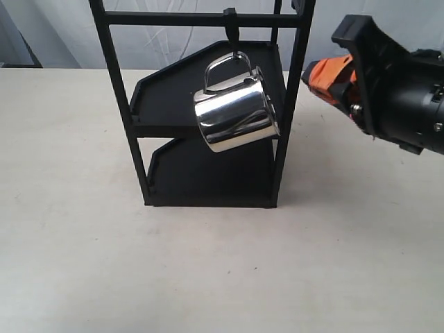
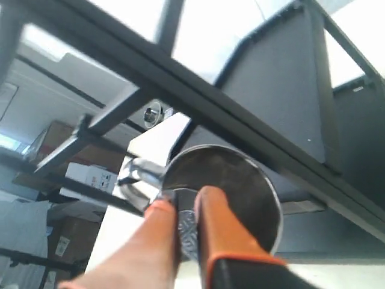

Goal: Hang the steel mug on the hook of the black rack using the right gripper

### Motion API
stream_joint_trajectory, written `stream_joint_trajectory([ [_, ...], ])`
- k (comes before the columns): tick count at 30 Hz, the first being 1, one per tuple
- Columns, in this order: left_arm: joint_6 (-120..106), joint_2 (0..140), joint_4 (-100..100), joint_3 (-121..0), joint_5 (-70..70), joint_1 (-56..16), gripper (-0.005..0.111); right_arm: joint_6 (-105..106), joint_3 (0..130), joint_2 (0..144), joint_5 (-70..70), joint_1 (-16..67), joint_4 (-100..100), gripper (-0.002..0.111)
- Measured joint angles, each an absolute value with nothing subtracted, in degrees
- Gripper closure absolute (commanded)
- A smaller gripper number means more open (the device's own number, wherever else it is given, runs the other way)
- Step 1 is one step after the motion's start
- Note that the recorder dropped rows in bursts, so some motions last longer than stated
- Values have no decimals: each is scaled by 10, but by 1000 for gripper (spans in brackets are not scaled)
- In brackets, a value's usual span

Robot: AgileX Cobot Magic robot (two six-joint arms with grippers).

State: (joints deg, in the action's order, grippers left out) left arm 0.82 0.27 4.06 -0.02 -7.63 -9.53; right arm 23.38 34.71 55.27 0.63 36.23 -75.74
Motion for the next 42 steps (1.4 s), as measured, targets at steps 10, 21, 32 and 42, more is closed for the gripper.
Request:
stream_joint_trajectory([
  [10, 8, 3, 41, 0, -76, -95, 105, 234, 347, 481, 76, 362, -706, 108],
  [21, 8, 3, 41, 0, -76, -95, 105, 234, 325, 454, 69, 362, -437, 108],
  [32, 8, 3, 41, 0, -76, -95, 105, 237, 120, 251, 36, 213, -447, 108],
  [42, 8, 3, 41, 0, -76, -95, 105, 238, 10, 29, 65, 69, -391, 108],
])
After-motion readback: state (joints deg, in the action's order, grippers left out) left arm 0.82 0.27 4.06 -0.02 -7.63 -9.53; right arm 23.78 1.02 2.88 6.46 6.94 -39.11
